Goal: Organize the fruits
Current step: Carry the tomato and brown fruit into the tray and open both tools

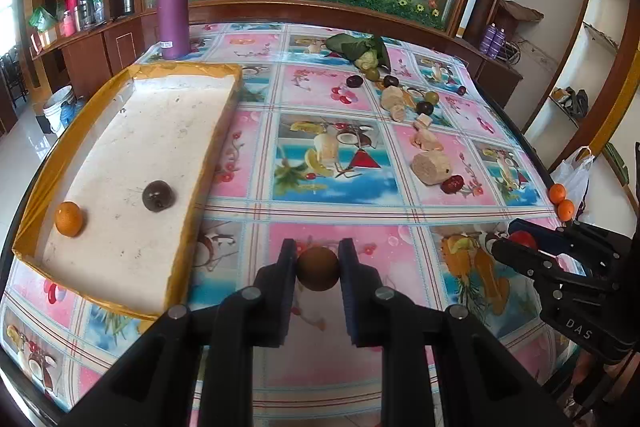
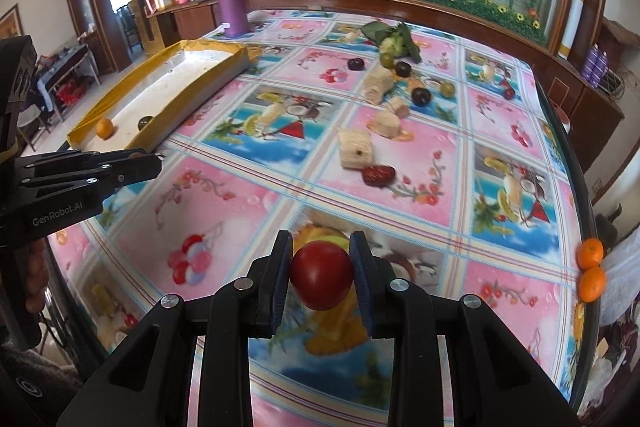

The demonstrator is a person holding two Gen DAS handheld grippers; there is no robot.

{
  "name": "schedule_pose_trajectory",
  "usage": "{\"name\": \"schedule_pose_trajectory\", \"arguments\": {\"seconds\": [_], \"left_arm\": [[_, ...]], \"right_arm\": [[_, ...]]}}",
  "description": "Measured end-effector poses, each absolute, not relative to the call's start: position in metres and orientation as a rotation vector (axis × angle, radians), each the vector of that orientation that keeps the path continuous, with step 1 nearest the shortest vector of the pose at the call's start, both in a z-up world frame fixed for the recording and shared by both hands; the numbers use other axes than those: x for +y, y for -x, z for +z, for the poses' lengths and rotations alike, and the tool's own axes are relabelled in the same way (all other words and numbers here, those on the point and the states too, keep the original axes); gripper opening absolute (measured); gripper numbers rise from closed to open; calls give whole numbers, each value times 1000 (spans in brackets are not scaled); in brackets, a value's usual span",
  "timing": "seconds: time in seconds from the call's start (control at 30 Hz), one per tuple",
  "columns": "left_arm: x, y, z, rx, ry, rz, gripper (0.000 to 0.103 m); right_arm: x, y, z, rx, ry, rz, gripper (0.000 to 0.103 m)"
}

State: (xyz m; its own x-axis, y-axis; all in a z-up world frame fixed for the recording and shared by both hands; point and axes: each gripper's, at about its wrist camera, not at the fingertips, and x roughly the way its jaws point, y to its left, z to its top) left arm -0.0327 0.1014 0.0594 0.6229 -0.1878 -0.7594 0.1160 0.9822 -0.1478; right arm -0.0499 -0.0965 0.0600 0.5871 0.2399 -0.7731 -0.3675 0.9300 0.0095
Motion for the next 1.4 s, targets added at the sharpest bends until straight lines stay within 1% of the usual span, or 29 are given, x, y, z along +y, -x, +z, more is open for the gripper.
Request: {"name": "schedule_pose_trajectory", "arguments": {"seconds": [0.23, 0.6, 0.9, 1.13, 1.27, 1.4], "left_arm": [[136, 29, 66, 860, 106, -125, 23], [213, 10, 67, 872, 181, 22, 23], [267, -37, 69, 890, 221, 139, 24], [277, -81, 55, 944, 189, 167, 24], [284, -96, 42, 985, 178, 176, 24], [291, -105, 31, 1020, 179, 184, 24]], "right_arm": [[-61, 34, 69, 852, 184, 399, 28], [12, -8, 85, 826, 219, 527, 28], [92, -56, 91, 805, 246, 636, 28], [141, -102, 69, 854, 251, 661, 28], [155, -122, 48, 919, 233, 653, 28], [161, -130, 40, 941, 240, 649, 28]]}}
